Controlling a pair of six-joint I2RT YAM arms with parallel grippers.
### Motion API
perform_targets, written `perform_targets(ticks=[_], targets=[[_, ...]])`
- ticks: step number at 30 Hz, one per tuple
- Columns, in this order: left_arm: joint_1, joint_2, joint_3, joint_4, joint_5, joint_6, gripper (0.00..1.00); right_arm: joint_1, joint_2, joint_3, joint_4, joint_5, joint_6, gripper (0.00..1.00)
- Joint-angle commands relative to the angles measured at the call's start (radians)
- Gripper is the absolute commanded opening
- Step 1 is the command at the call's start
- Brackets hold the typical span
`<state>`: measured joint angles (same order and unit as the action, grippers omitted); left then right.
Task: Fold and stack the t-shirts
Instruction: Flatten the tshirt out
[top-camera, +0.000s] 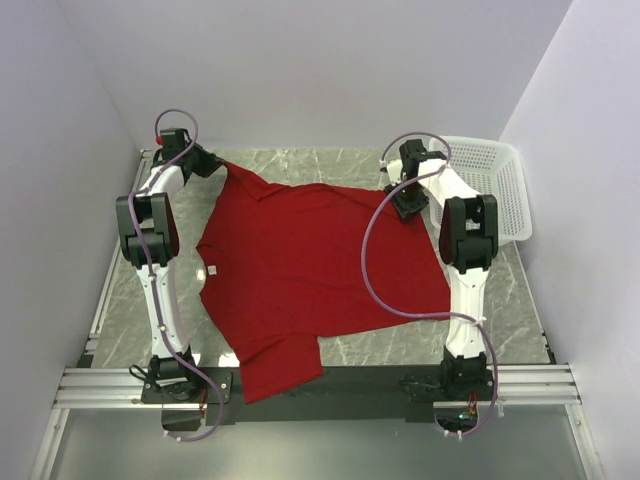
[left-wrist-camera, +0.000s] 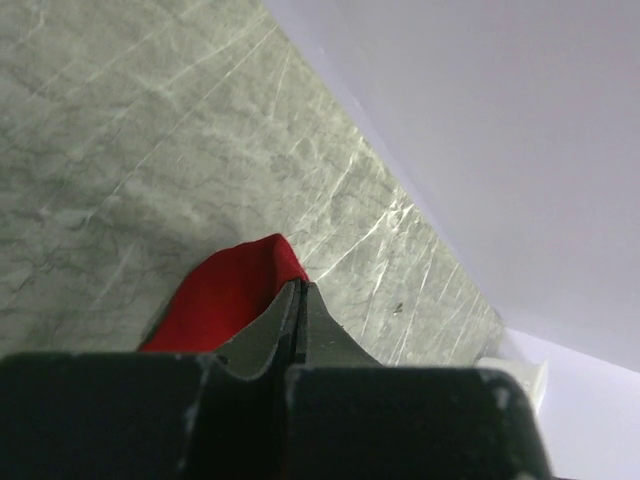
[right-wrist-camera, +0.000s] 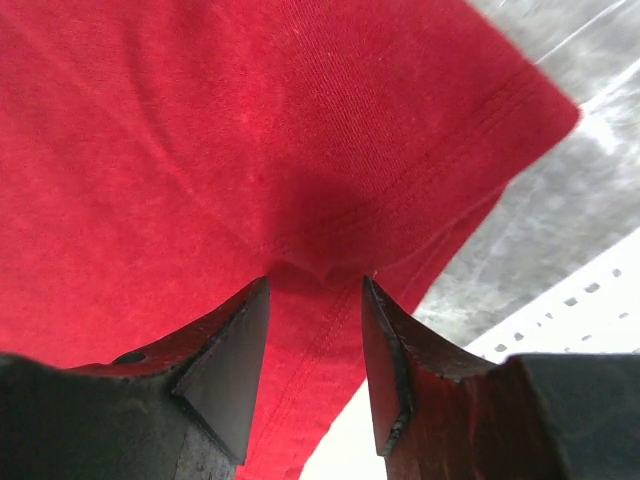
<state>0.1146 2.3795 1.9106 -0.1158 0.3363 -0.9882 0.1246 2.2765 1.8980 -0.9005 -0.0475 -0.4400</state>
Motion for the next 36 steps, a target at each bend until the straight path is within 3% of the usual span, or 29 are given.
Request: perform_targets(ticks=[1,13,20,36], targets=[[0.003,-0.078,-0.005,0.038,0.024,0.017,0.0,0.001,0.003,0.047,-0.012,0.031,0.021,0.48],[0.005,-0.094,0.008,0.027,0.036,0.023,0.0,0.003,0.029,0.101,0.014,-0.018,0.057,0.36],[0.005,-0.105,0.001,0.034,0.049,0.022,0.0,-0.005,0.035,0.127,0.011,-0.054,0.078,0.0],[0.026,-0.223,-0.025,0.051,0.089,0.036,0.0,-0.054,-0.127,0.19,0.084,-0.15,0.147,0.0]])
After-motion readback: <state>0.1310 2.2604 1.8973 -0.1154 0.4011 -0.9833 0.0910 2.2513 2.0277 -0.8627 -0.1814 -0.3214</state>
